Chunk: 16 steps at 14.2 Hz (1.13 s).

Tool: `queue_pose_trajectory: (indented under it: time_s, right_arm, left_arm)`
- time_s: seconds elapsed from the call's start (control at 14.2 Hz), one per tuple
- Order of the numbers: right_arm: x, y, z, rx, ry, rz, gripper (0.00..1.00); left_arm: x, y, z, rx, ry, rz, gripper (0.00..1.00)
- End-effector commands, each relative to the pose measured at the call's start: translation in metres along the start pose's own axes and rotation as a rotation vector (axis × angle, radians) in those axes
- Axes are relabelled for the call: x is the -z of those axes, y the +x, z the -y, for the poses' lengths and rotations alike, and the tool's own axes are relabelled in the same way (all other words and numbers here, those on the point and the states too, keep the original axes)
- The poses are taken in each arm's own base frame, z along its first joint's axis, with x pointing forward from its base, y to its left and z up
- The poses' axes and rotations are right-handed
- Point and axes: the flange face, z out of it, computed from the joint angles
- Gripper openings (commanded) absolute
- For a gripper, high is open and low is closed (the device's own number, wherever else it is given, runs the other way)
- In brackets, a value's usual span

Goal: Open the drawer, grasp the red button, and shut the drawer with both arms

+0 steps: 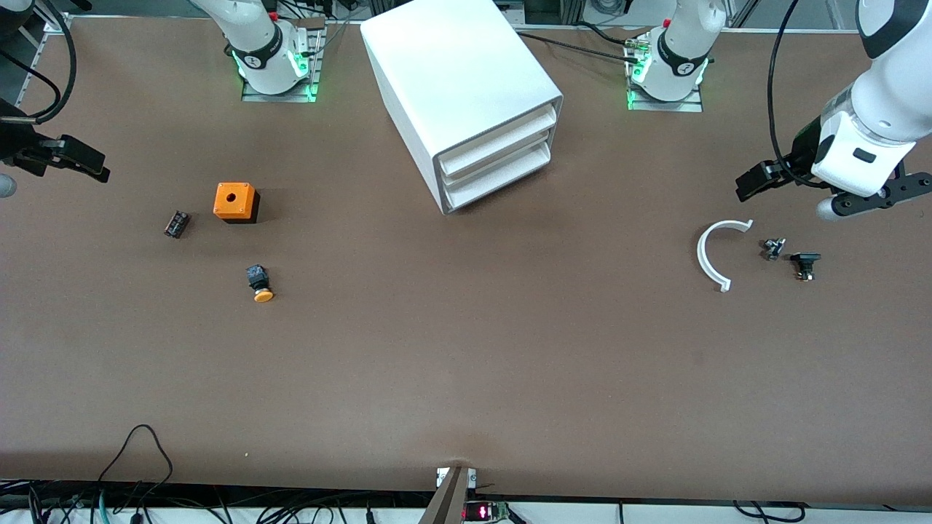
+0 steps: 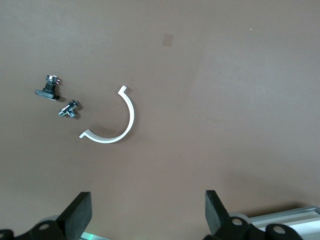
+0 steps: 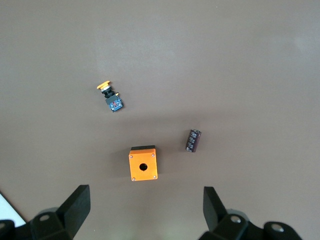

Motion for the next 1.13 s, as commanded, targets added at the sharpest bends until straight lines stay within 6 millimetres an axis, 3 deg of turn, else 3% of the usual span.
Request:
queue_pose_trajectory:
  time_s: [0.0,0.28,0.56,0.7,0.85,0.99,1.06]
  right_arm:
    - [0.002,-0.005,0.001,0.017,0.021,-0.008,1.0]
    - [0.003,-0.006,0.003,0.02,0.021,-0.008,1.0]
    - [0.002,-0.006,0.003,0.015,0.021,-0.005,1.0]
    - [0.002,-0.006,0.003,0.014,0.021,-0.005,1.0]
    - [-0.001,-0.004,0.004,0.01,0.02,0.0,1.0]
    - [0.0,-0.004,0.004,0.016,0.02,-0.004,1.0]
    - [-0.001,-0.004,0.004,0.02,0.02,-0.002,1.0]
  left_arm:
    - [0.006,0.0,-0.002,-0.008,0.018,-0.002,1.0]
    - [0.008,0.006,-0.003,-0.013,0.014,-0.004,1.0]
    - [-0.002,0.008,-0.026,-0.048,0.032,0.019,1.0]
    - [0.009,0.013,-0.028,-0.04,0.017,0.003,1.0]
    - [0.006,0.014,-0.03,-0.043,0.022,0.016,1.0]
    - [-0.049,0.036,-0.041,-0.056,0.065,0.122,1.0]
    - [-0.042,0.035,-0.038,-0.061,0.07,0.132,1.0]
